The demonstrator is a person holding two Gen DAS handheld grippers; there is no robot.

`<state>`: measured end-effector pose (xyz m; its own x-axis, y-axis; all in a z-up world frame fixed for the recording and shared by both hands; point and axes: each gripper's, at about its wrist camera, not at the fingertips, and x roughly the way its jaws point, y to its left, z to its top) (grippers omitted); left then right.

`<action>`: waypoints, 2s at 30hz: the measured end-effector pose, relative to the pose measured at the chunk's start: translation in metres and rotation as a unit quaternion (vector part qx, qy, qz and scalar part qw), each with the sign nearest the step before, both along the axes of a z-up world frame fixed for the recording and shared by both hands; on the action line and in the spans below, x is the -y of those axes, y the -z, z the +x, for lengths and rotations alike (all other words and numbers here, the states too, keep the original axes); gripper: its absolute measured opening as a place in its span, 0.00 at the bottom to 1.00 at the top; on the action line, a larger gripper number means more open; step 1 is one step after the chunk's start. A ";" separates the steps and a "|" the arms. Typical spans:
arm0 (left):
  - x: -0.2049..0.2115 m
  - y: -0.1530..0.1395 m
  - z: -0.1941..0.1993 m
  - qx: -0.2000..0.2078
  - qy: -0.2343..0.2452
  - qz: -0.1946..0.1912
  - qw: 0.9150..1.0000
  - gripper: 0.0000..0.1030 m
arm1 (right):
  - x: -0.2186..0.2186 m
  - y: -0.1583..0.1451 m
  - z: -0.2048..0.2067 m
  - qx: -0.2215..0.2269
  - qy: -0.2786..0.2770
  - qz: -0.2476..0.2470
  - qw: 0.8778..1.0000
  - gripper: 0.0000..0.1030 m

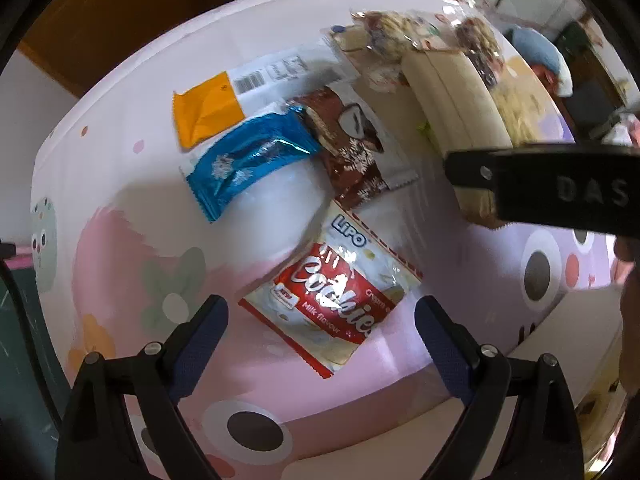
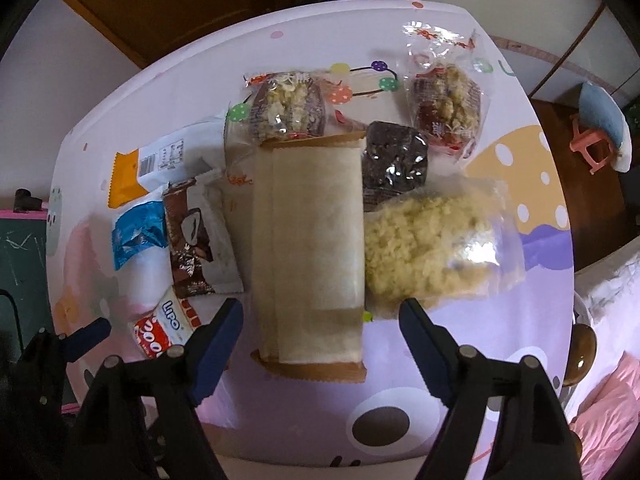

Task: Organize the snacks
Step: 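Move both tools back toward the remaining snacks on the tablecloth, then grasp the red Lipo Cookies packet with left tool while right tool grasps the bread loaf, then lift both snacks and carry them over the white tray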

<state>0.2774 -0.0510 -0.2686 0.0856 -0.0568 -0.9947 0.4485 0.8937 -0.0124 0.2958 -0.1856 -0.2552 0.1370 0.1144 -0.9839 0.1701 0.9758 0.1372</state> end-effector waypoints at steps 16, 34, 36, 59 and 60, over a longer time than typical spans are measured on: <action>-0.008 0.015 0.013 -0.028 -0.053 -0.002 0.998 0.67 | -0.021 -0.003 -0.023 0.011 -0.059 -0.042 0.997 0.52; -0.015 0.015 0.017 -0.035 -0.089 -0.020 0.995 0.48 | -0.008 -0.044 -0.046 0.046 -0.066 -0.001 0.997 0.52; -0.013 0.011 0.015 -0.019 -0.087 -0.014 0.996 0.47 | -0.007 -0.048 -0.047 0.049 -0.066 0.003 0.997 0.52; -0.027 -0.134 -0.032 0.122 -0.108 -0.052 0.985 0.46 | -0.013 -0.119 -0.082 0.119 -0.072 0.012 0.990 0.52; -0.026 -0.139 -0.034 0.126 -0.110 -0.054 0.985 0.46 | -0.014 -0.124 -0.086 0.124 -0.074 0.010 0.990 0.52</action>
